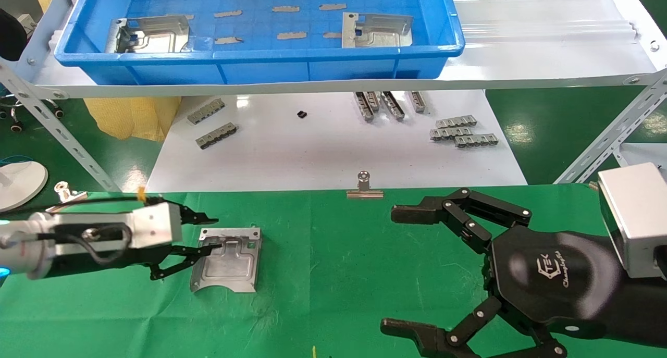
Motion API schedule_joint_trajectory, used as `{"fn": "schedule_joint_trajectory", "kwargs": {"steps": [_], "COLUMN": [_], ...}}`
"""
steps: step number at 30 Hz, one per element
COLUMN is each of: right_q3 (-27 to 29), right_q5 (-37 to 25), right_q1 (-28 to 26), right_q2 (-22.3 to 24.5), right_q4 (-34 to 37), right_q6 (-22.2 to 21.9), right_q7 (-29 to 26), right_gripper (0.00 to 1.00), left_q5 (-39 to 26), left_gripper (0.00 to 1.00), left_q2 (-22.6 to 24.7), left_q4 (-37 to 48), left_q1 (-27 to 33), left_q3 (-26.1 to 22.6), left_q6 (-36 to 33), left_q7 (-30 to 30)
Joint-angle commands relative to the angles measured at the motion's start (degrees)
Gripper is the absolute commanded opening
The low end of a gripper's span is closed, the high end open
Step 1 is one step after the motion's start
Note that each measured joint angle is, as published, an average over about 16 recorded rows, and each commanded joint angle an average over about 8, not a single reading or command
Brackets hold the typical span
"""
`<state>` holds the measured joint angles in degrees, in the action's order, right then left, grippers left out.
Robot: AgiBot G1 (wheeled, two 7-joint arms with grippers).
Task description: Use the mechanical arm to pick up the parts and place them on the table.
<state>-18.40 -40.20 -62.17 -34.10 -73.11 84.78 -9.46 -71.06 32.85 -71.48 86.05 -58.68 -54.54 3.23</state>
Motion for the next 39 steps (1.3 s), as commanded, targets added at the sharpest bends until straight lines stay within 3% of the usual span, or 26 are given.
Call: {"fn": "schedule_joint_trajectory", "kwargs": {"steps": [1,8,13,27,39], "right_q3": [0.00,-0.01,0.00,-0.01,-0.03], "right_q5": [0.00,0.01,0.02,0.02,0.03], "right_q1": [0.00,0.00,0.01,0.01,-0.01], "right_q2": [0.00,0.01,0.01,0.01,0.01], "right_q4": [0.00,0.01,0.02,0.02,0.05], "right_q6": [0.00,-0.01,-0.03,-0.02,-0.01], "right_q7": [0.00,0.01,0.01,0.02,0.03], "right_gripper": [1.00,1.00,1.00,1.00,1.00], "left_q5": [2.39,14.89,18.43,16.32,18.62], "left_gripper": [1.00,1.00,1.00,1.00,1.00], "left_q2": [-0.45,0.28,0.84,0.53,0.83], "left_q4": [0.25,8.16,10.94,9.00,7.04], "left_q1": [0.70,1.24,1.23,0.81,-3.68], "left_q3": [0.51,2.73,3.33,3.56,10.52], "left_q6": [-2.04,-12.69,-16.19,-14.24,-17.25], "left_q7": [1.37,2.99,3.08,3.02,3.81]}}
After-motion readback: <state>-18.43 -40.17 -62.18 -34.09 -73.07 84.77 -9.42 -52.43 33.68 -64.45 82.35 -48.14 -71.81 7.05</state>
